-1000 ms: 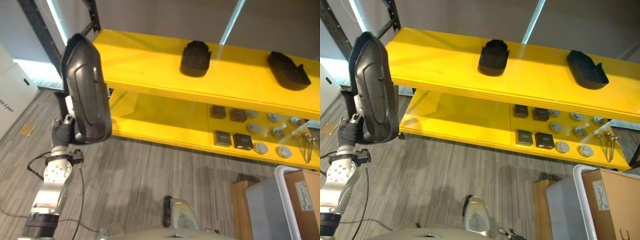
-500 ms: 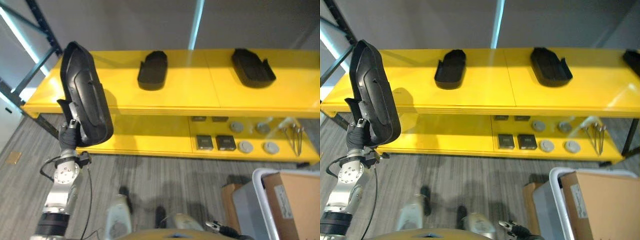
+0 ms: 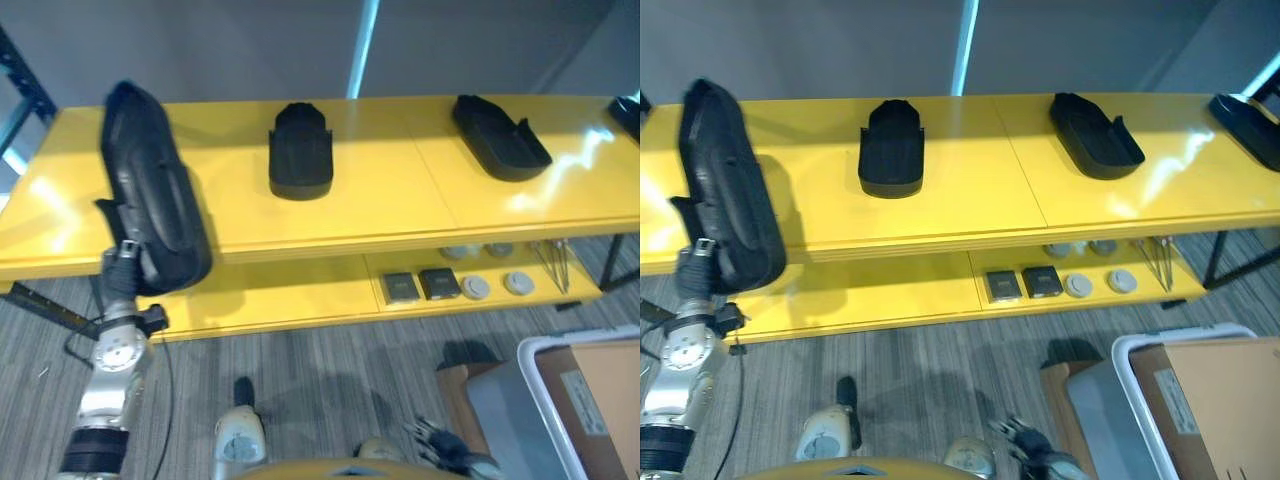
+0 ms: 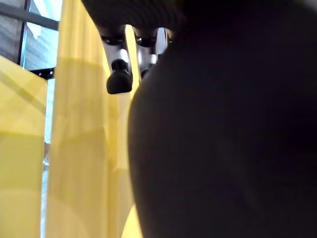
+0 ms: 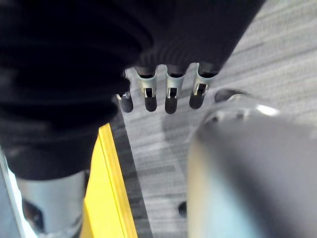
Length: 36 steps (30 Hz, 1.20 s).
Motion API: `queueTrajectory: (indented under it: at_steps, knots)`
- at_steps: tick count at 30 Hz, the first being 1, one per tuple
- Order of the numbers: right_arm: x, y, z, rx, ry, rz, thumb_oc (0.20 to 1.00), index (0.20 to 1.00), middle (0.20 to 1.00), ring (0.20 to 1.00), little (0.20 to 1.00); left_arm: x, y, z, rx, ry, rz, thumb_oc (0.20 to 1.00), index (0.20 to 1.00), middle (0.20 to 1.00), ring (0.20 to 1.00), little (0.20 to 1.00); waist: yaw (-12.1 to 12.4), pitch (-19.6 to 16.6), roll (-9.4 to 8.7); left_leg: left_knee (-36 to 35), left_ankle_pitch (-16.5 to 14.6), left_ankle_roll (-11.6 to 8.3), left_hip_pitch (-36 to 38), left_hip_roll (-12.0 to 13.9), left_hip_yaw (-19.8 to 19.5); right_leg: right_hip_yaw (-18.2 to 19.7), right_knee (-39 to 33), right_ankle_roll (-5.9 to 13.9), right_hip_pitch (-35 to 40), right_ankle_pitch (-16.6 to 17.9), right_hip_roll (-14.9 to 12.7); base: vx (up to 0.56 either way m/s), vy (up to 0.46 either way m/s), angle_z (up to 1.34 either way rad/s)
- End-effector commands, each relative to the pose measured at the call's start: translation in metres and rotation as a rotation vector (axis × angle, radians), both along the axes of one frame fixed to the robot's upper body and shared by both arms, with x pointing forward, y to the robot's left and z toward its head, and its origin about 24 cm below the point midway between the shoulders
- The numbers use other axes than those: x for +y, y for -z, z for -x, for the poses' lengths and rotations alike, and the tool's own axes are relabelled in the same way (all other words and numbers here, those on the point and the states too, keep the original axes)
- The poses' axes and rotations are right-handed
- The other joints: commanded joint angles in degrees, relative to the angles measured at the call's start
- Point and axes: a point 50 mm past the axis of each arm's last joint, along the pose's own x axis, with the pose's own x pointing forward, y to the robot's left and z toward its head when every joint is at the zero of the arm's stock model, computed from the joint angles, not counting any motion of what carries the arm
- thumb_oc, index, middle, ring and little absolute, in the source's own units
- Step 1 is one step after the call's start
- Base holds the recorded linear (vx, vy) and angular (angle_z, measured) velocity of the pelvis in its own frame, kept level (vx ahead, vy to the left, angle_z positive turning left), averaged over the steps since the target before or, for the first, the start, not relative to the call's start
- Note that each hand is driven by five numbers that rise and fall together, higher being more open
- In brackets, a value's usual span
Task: Move parts from the plastic box to the shelf.
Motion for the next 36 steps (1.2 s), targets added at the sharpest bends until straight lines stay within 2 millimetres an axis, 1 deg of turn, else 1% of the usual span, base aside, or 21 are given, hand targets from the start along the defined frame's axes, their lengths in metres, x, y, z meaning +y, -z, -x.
queueTrajectory:
  at_steps: [1,2,6,11,12,13,15,20,22,23,24,25,27,28,29,30,31,32,33,34,36]
  knots:
    - [-0.023,0.002,0.024,0.076,0.003,0.071,1.000,1.000,1.000,1.000,1.000,-0.006,-0.051,0.000,-0.254,0.030,-0.101,0.200,0.200,0.200,0.200,0.200,-0.3,-1.6,1.11,1.7,1.8,-2.87,-6.0,3.7,-2.4,1.0,-4.0,3.27,2.5,6.0,2.9,0.01,-0.064,0.15]
    - [-0.023,0.003,0.023,0.073,0.011,0.071,1.000,1.000,1.000,1.000,1.000,-0.007,-0.054,-0.002,-0.256,0.027,-0.141,0.200,0.200,0.200,0.200,0.200,0.1,-1.9,0.80,1.5,2.1,-2.92,-6.8,3.8,-2.4,1.2,-5.8,3.23,2.9,6.4,3.5,0.00,-0.068,0.23]
    - [-0.026,0.003,0.022,0.087,-0.006,0.085,1.000,1.000,1.000,1.000,1.000,-0.006,-0.062,-0.003,-0.258,0.004,-0.240,0.200,0.200,0.200,0.200,0.200,0.4,-2.1,0.71,1.5,2.8,-3.50,-8.4,4.9,-2.2,1.1,-7.6,2.96,3.0,6.8,4.4,-0.02,-0.069,0.02]
    - [-0.030,0.003,0.026,0.111,-0.033,0.103,1.000,1.000,1.000,1.000,1.000,0.009,-0.075,-0.004,-0.207,-0.047,-0.408,0.200,0.200,0.200,0.200,0.200,0.2,-2.7,1.03,-0.1,4.1,-4.28,-8.4,6.0,-1.8,1.0,-8.7,2.82,2.9,6.9,5.5,0.01,-0.036,-0.03]
    - [-0.031,0.003,0.028,0.124,-0.045,0.106,1.000,1.000,1.000,1.000,1.000,0.016,-0.078,-0.005,-0.177,-0.071,-0.468,0.200,0.200,0.200,0.200,0.200,0.0,-3.0,1.13,-0.6,4.3,-4.40,-8.1,6.2,-1.6,1.0,-8.7,2.82,2.9,6.9,5.6,0.06,0.006,0.01]
    - [-0.032,0.003,0.032,0.141,-0.063,0.117,1.000,1.000,1.000,1.000,1.000,0.028,-0.087,-0.007,-0.153,-0.112,-0.547,0.200,0.200,0.200,0.200,0.200,-0.5,-3.5,1.37,-1.2,4.6,-4.45,-7.5,6.5,-1.0,1.1,-8.4,2.79,2.7,6.7,5.7,0.08,0.023,0.01]
    - [-0.038,0.003,0.038,0.167,-0.067,0.138,1.000,1.000,1.000,1.000,1.000,0.049,-0.098,-0.011,-0.098,-0.162,-0.604,0.200,0.200,0.200,0.200,0.200,-1.4,-4.3,2.01,-1.7,5.1,-4.56,-7.1,7.0,-0.9,1.4,-7.7,2.65,2.3,6.5,5.7,0.10,0.078,-0.09]
    - [-0.046,0.001,0.041,0.192,-0.107,0.170,1.000,1.000,1.000,1.000,1.000,0.072,-0.106,-0.026,0.005,-0.192,-0.621,0.200,0.200,0.200,0.200,0.200,-2.7,-5.3,2.45,2.5,2.8,-3.62,-8.1,6.7,-1.0,2.6,-5.6,2.89,2.4,5.4,4.6,0.08,0.145,-0.04]
    - [-0.048,0.001,0.042,0.183,-0.063,0.170,1.000,1.000,1.000,1.000,1.000,0.075,-0.104,-0.034,0.059,-0.169,-0.633,0.200,0.200,0.200,0.200,0.200,-2.6,-6.1,2.33,3.4,1.4,-2.44,-8.4,5.2,-0.9,3.0,-4.4,3.48,4.0,4.0,3.7,0.11,0.154,0.02]
    - [-0.046,0.001,0.040,0.172,-0.048,0.162,1.000,1.000,1.000,1.000,1.000,0.076,-0.102,-0.037,0.082,-0.160,-0.651,0.200,0.200,0.200,0.200,0.200,-2.4,-6.5,2.16,2.8,0.8,-1.48,-7.7,3.7,-1.0,3.2,-2.7,4.15,4.0,3.8,2.9,0.10,0.162,0.07]
    - [-0.044,0.001,0.038,0.156,-0.040,0.156,1.000,1.000,1.000,1.000,1.000,0.076,-0.101,-0.039,0.096,-0.159,-0.664,0.200,0.200,0.200,0.200,0.200,-2.6,-6.6,2.00,2.4,0.0,-0.48,-7.0,2.1,-1.3,3.9,1.0,4.77,2.5,4.6,2.1,0.09,0.215,0.07]
    - [-0.041,0.000,0.034,0.136,-0.036,0.148,1.000,1.000,1.000,1.000,1.000,0.078,-0.096,-0.039,0.119,-0.165,-0.666,0.200,0.200,0.200,0.200,0.200,-3.3,-6.5,2.18,1.5,-1.0,0.85,-5.4,0.6,-2.0,5.9,7.7,5.06,-1.6,6.6,1.3,0.06,0.209,-0.05]
    - [-0.039,-0.002,0.028,0.120,-0.051,0.146,1.000,1.000,1.000,1.000,1.000,0.083,-0.090,-0.036,0.144,-0.185,-0.644,0.200,0.200,0.200,0.200,0.200,-4.4,-5.7,2.74,-0.1,-1.9,1.81,-2.2,-0.4,-1.8,8.5,14.0,4.71,-9.0,10.0,0.4,0.02,0.146,-0.09]
    - [-0.038,-0.003,0.024,0.109,-0.066,0.148,1.000,1.000,1.000,1.000,1.000,0.086,-0.089,-0.034,0.155,-0.200,-0.631,0.200,0.200,0.200,0.200,0.200,-4.8,-5.1,2.86,-0.9,-2.1,1.69,-0.7,-0.7,-1.5,8.7,13.5,4.38,-11.3,11.2,0.4,0.01,-0.010,-0.17]
    - [-0.037,-0.004,0.020,0.096,-0.077,0.145,1.000,1.000,1.000,1.000,1.000,0.091,-0.088,-0.031,0.176,-0.218,-0.620,0.200,0.200,0.200,0.200,0.200,-5.2,-4.3,2.91,-1.4,-2.1,0.93,0.5,-0.6,-1.5,8.0,8.5,4.01,-11.9,11.8,1.3,0.02,-0.183,-0.26]
    - [-0.034,-0.005,0.014,0.079,-0.091,0.137,1.000,1.000,1.000,1.000,1.000,0.092,-0.084,-0.030,0.193,-0.239,-0.608,0.200,0.200,0.200,0.200,0.200,-5.8,-3.2,2.43,-1.1,-2.8,0.81,0.9,-0.9,-3.7,9.7,1.0,3.75,-12.3,13.1,3.5,0.00,-0.250,-0.16]
    - [-0.032,-0.005,0.011,0.071,-0.096,0.132,1.000,1.000,1.000,1.000,1.000,0.093,-0.081,-0.026,0.200,-0.245,-0.605,0.200,0.200,0.200,0.200,0.200,-5.9,-3.0,2.25,-1.3,-3.0,1.14,1.4,-0.6,-3.0,10.4,1.0,3.91,-13.5,15.4,3.1,0.01,-0.269,-0.01]
    - [-0.032,-0.007,0.008,0.070,-0.103,0.129,1.000,1.000,1.000,1.000,1.000,0.097,-0.080,-0.020,0.225,-0.249,-0.599,0.200,0.200,0.200,0.200,0.200,-5.6,-2.9,2.28,-1.5,-2.8,0.58,1.7,-0.1,-2.8,9.5,-1.1,3.94,-12.4,13.7,3.7,0.02,-0.197,0.31]
    - [-0.035,-0.007,0.010,0.075,-0.098,0.132,1.000,1.000,1.000,1.000,1.000,0.102,-0.079,-0.019,0.241,-0.250,-0.585,0.200,0.200,0.200,0.200,0.200,-5.8,-2.9,2.32,-1.6,-2.2,-0.02,1.5,0.3,-3.1,9.3,-2.7,3.81,-11.3,13.2,4.6,0.07,-0.193,0.64]
    - [-0.041,-0.007,0.013,0.086,-0.081,0.138,1.000,1.000,1.000,1.000,1.000,0.109,-0.078,-0.022,0.288,-0.252,-0.570,0.200,0.200,0.200,0.200,0.200,-6.2,-3.2,2.44,-1.3,-1.4,-0.80,0.5,1.1,-3.6,8.9,-4.5,3.59,-10.0,12.8,5.2,0.06,-0.144,0.77]
    - [-0.047,-0.008,0.012,0.085,-0.080,0.154,1.000,1.000,1.000,1.000,1.000,0.118,-0.081,-0.033,0.330,-0.260,-0.551,0.200,0.200,0.200,0.200,0.200,-6.6,-3.9,2.50,-1.4,-0.7,-1.44,-0.2,2.4,-3.1,7.7,-6.6,3.60,-9.2,13.1,5.3,0.02,-0.099,0.89]
